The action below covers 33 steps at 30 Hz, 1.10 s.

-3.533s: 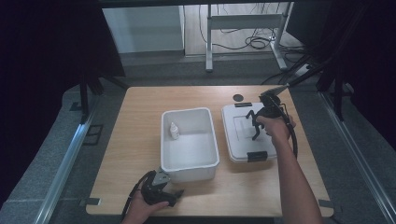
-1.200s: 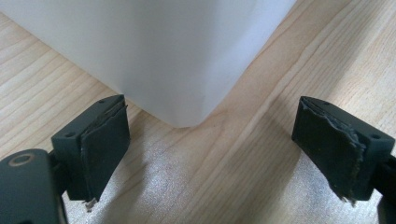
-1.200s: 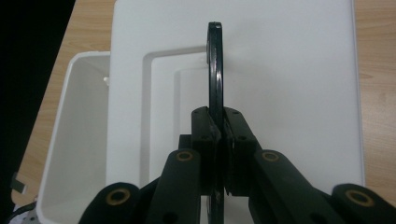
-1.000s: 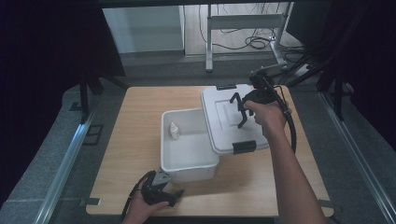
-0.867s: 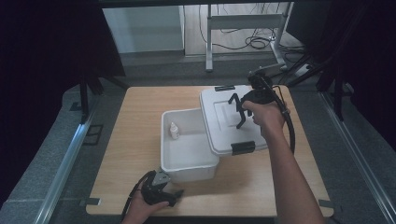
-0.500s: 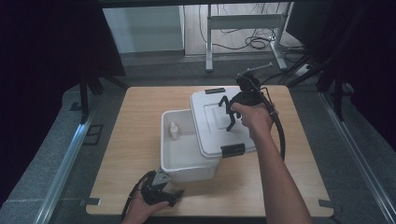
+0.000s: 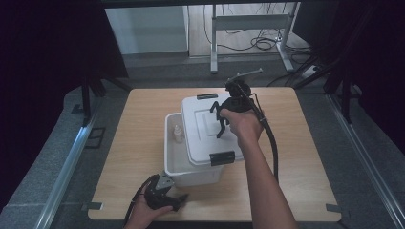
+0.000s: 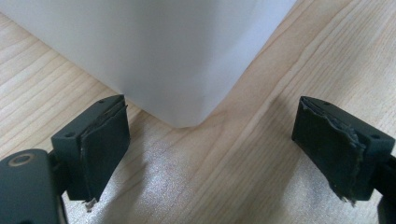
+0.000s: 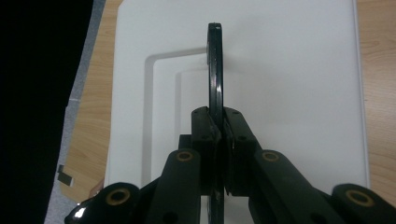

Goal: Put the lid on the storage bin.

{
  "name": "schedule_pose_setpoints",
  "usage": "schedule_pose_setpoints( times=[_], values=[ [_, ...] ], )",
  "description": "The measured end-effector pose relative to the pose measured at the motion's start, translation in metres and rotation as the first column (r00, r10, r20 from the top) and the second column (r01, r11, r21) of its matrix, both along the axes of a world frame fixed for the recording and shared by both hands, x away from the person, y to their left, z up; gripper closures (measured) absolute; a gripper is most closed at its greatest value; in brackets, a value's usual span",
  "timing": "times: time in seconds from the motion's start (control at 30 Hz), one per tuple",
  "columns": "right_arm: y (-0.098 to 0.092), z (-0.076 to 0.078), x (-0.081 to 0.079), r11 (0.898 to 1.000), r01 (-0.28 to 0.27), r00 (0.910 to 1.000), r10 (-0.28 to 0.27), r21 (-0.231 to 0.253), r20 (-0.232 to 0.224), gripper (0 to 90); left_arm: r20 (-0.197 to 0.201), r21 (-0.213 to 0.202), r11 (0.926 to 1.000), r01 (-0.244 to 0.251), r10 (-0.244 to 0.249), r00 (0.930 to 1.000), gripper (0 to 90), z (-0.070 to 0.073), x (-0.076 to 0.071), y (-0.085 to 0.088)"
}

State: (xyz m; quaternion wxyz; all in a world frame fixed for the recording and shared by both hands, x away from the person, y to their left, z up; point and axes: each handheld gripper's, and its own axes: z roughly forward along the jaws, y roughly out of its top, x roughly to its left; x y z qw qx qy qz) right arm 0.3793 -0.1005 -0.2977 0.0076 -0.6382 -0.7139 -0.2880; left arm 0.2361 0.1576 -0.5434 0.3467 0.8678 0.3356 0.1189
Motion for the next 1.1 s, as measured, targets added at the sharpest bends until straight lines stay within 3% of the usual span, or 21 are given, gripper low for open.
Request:
schedule_pose_setpoints(
  times=[0.53,1.1],
  values=[
    [0.018,-0.009,-0.003,0.999,0.039,0.9989,-0.038,0.025,-0.026,85.4,0.000,0.000,1.0000,0.000,0.000,1.0000,11.1,0.000,0.000,0.000],
    [0.053,-0.025,-0.004,0.999,0.031,0.9977,-0.028,0.043,-0.061,85.3,-0.001,0.001,1.0000,0.001,-0.001,1.0000,11.1,0.000,0.000,0.000]
  ],
)
